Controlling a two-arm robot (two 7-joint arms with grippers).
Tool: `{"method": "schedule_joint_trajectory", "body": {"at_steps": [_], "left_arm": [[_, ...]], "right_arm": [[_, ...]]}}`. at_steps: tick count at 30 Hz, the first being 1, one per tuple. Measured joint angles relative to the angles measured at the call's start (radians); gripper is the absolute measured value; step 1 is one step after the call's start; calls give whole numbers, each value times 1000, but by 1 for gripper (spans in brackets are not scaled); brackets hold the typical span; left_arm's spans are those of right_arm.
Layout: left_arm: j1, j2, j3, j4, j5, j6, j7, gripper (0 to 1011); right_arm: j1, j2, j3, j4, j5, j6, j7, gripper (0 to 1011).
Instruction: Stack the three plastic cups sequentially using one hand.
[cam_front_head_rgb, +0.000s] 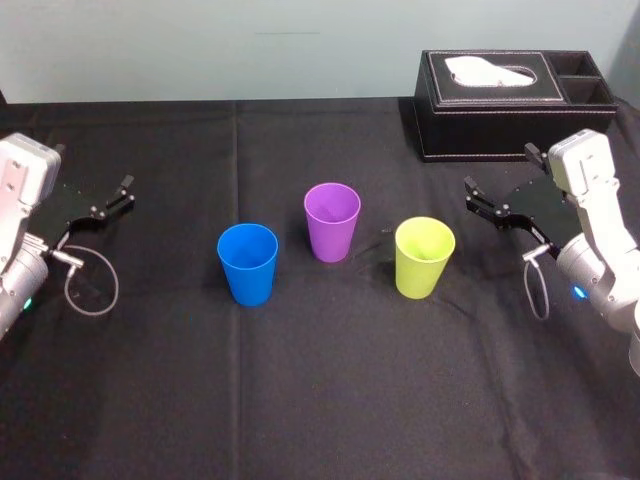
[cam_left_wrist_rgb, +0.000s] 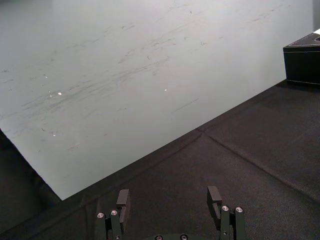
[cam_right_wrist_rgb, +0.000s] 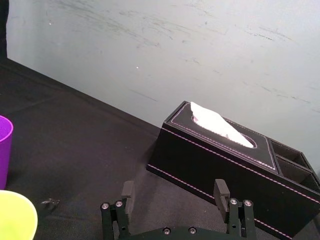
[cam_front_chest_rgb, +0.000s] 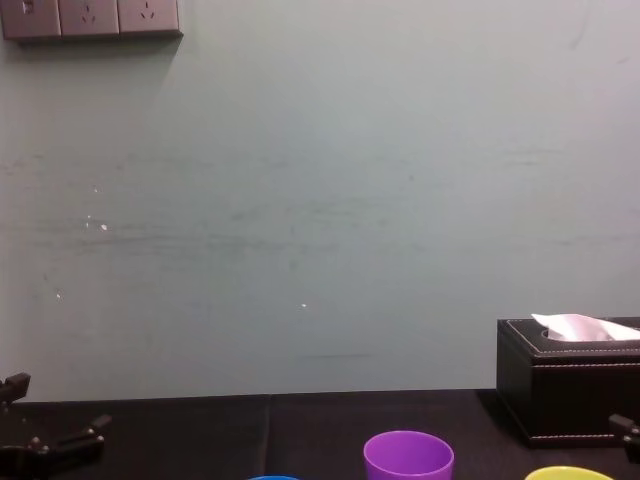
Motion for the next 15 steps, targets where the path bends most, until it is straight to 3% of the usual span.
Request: {"method": "schedule_joint_trajectory", "body": {"at_steps": [15], "left_arm": [[0, 0, 0, 0, 0, 0, 0, 1010]], "right_arm": [[0, 0, 0, 0, 0, 0, 0, 1004]]}}
